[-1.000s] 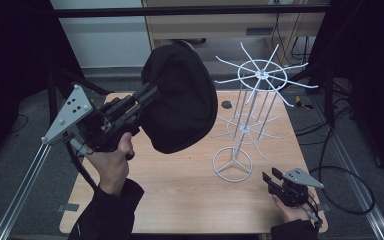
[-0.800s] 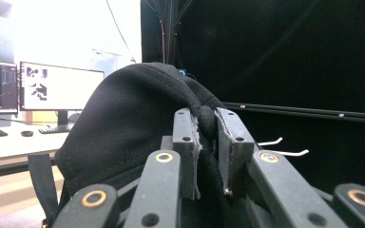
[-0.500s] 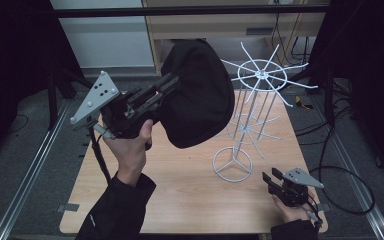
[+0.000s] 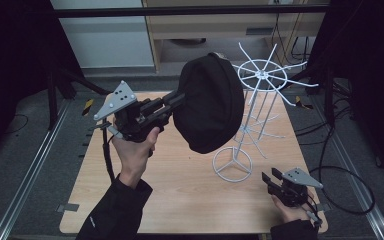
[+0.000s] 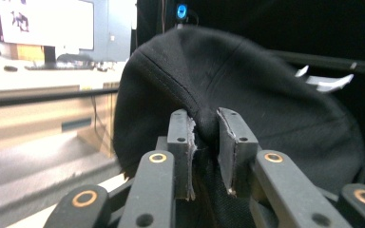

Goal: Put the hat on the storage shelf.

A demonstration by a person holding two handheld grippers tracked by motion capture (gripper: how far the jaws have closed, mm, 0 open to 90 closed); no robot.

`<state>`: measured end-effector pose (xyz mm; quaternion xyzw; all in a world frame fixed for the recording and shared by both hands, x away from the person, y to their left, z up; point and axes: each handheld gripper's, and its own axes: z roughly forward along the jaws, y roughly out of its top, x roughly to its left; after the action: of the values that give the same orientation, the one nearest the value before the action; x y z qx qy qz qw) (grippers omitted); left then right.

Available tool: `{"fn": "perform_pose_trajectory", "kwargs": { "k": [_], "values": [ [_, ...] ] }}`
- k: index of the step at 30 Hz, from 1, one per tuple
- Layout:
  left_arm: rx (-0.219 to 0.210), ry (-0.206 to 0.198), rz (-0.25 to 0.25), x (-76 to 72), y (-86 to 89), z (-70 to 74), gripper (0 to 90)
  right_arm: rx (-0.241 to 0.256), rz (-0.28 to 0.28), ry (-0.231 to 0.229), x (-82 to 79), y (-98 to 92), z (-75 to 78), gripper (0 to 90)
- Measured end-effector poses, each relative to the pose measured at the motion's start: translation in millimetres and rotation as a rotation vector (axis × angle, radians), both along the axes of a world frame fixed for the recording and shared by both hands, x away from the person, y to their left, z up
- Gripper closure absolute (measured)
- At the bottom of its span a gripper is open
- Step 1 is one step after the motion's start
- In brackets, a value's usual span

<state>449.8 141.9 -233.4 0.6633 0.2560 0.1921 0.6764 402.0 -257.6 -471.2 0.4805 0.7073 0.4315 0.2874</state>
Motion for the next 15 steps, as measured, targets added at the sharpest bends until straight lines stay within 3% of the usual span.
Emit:
{"fn": "perform_pose_trajectory", "kwargs": {
  "k": [3, 6, 11, 13, 15],
  "values": [
    [0.05, 0.028, 0.002, 3.9, -1.2, -12.0, 72.3, -0.006, 0.0, -0.001, 0.2, 0.0, -0.3, 57.0],
    [0.074, 0.046, -0.002, 6.9, -2.9, -22.9, 71.8, -0.005, -0.001, 0.0, -0.1, 0.2, -0.2, 57.0],
    [0.111, 0.042, -0.007, 6.5, -3.7, -33.5, 69.8, -0.006, -0.002, -0.001, 0.0, -0.1, -0.3, 56.8],
    [0.119, 0.032, 0.002, 3.8, -0.7, -37.0, 66.2, -0.006, -0.003, -0.001, -0.1, -0.2, -0.3, 56.6],
    [0.119, 0.026, 0.017, -1.3, 7.6, -44.6, 56.4, -0.008, -0.004, -0.002, -0.1, -0.1, -0.3, 56.3]
  ]
}}
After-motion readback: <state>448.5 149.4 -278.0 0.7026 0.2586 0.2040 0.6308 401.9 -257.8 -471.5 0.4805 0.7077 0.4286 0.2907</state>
